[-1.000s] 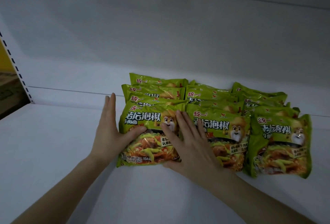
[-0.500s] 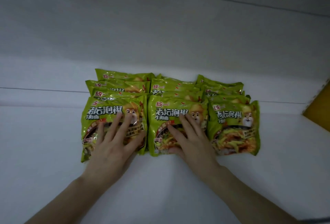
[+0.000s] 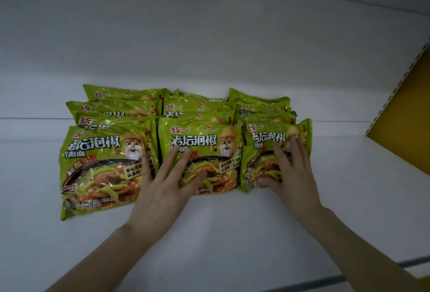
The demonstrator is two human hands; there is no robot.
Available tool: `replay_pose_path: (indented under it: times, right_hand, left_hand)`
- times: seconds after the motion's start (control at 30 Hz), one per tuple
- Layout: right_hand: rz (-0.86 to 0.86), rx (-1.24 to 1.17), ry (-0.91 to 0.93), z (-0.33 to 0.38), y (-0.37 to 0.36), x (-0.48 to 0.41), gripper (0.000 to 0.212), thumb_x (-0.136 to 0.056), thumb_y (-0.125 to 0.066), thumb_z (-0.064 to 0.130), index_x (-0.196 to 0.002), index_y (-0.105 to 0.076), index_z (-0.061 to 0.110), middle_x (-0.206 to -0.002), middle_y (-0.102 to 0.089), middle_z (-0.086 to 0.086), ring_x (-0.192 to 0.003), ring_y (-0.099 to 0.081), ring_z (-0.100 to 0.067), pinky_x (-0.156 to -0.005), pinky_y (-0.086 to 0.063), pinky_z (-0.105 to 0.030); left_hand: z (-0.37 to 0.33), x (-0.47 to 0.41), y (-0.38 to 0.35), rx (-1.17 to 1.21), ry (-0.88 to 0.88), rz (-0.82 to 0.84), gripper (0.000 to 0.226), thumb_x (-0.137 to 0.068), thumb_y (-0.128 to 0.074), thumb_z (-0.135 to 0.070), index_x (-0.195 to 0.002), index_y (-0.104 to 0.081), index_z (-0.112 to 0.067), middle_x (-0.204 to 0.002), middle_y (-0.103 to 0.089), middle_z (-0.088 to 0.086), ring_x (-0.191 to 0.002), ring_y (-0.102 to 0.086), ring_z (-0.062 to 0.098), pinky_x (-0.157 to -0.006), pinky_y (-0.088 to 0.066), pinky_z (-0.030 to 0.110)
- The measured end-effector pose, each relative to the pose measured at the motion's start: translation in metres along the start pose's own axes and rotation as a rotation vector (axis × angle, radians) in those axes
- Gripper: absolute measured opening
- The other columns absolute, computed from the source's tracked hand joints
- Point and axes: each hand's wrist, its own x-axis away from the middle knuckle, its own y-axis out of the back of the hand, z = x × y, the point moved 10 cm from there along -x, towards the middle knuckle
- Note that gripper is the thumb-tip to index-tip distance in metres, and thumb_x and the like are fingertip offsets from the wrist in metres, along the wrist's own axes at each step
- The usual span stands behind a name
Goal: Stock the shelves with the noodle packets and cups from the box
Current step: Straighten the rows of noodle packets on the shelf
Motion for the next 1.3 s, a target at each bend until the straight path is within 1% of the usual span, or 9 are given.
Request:
replay_pose_path:
  times: [0.17,0.27,0.4,0.47,0.63,0.77,0.9,1.07,1.3]
  right_hand:
    - [-0.015,-0.034,0.008,0.0,0.0,0.002,0.089,-0.059,-0.082,0.039,-0.133,-0.039,0.015,-0.139,-0.038,-0.033,-0.127,-0.034,-0.051,-0.089,-0.042,-0.064]
    - [0.008,-0.004,0.016,0.001,0.001,0.002,0.085,-0.06,-0.082,0.042,-0.13,-0.041,0.015,-0.136,-0.042,-0.034,-0.124,-0.039,-0.054,-0.087,-0.043,-0.065]
    - [0.061,0.073,-0.001,-0.001,0.003,0.002,0.077,-0.066,-0.064,0.055,-0.13,-0.04,0.019,-0.136,-0.044,-0.031,-0.123,-0.044,-0.05,-0.082,-0.044,-0.065]
    - [0.094,0.094,-0.008,-0.002,0.002,0.002,0.08,-0.064,-0.074,0.052,-0.13,-0.045,0.018,-0.136,-0.043,-0.031,-0.124,-0.043,-0.05,-0.081,-0.042,-0.069]
    - [0.189,0.103,-0.052,-0.003,0.007,0.006,0.074,-0.062,-0.08,0.044,-0.126,-0.056,0.016,-0.139,-0.042,-0.028,-0.129,-0.038,-0.049,-0.09,-0.03,-0.074]
    - [0.181,0.006,-0.09,-0.001,0.024,0.001,0.048,-0.073,-0.058,0.042,-0.111,-0.066,0.014,-0.142,-0.041,-0.022,-0.135,-0.033,-0.041,-0.099,-0.022,-0.07]
    - [0.148,-0.109,-0.102,0.007,0.039,-0.012,0.048,-0.08,-0.046,0.038,-0.114,-0.064,0.01,-0.139,-0.048,-0.014,-0.136,-0.035,-0.031,-0.107,-0.018,-0.061]
    - [0.134,-0.185,-0.063,0.023,0.048,-0.023,0.059,-0.079,-0.031,0.044,-0.107,-0.065,0.005,-0.112,-0.066,-0.014,-0.115,-0.055,-0.032,-0.101,-0.036,-0.056]
    - [0.264,-0.213,-0.067,0.046,0.056,-0.015,0.032,-0.088,-0.051,0.026,-0.108,-0.061,0.003,-0.11,-0.062,-0.013,-0.11,-0.053,-0.03,-0.104,-0.031,-0.047]
  left_hand:
    - [0.0,-0.002,0.001,-0.003,0.012,0.0,0.077,-0.055,-0.088,-0.017,-0.12,-0.048,-0.026,-0.139,-0.034,0.02,-0.131,-0.026,0.039,-0.085,-0.026,0.076]
    - [0.0,-0.001,0.004,0.029,0.027,-0.011,0.058,-0.07,-0.079,-0.02,-0.119,-0.05,-0.026,-0.138,-0.038,0.022,-0.132,-0.026,0.039,-0.085,-0.027,0.078]
    - [-0.003,-0.005,0.01,0.057,0.053,-0.013,0.047,-0.068,-0.078,-0.021,-0.111,-0.058,-0.022,-0.136,-0.045,0.024,-0.132,-0.029,0.038,-0.09,-0.024,0.075]
    - [-0.009,-0.005,0.014,0.062,0.046,-0.025,0.035,-0.076,-0.069,-0.021,-0.109,-0.059,-0.019,-0.139,-0.041,0.022,-0.133,-0.028,0.036,-0.093,-0.023,0.072]
    - [-0.029,0.005,0.024,0.163,-0.022,-0.06,0.032,-0.085,-0.044,-0.024,-0.1,-0.069,-0.011,-0.124,-0.06,0.017,-0.125,-0.046,0.029,-0.107,-0.024,0.05]
    - [-0.047,0.006,0.049,0.228,-0.069,-0.127,0.029,-0.085,-0.046,-0.019,-0.088,-0.073,-0.008,-0.092,-0.071,0.009,-0.09,-0.067,0.027,-0.095,-0.041,0.04]
    - [-0.063,0.009,0.061,0.26,-0.06,-0.12,0.027,-0.086,-0.049,-0.017,-0.07,-0.069,-0.009,-0.065,-0.064,0.004,-0.063,-0.06,0.026,-0.072,-0.04,0.033]
    - [-0.068,0.02,0.065,0.257,-0.008,-0.031,0.026,-0.083,-0.048,-0.018,-0.067,-0.067,-0.011,-0.058,-0.06,0.002,-0.056,-0.056,0.024,-0.064,-0.036,0.031]
    - [-0.088,0.038,0.086,0.312,0.002,0.073,0.021,-0.08,-0.05,-0.018,-0.07,-0.068,-0.012,-0.06,-0.061,0.001,-0.057,-0.056,0.023,-0.059,-0.046,0.032]
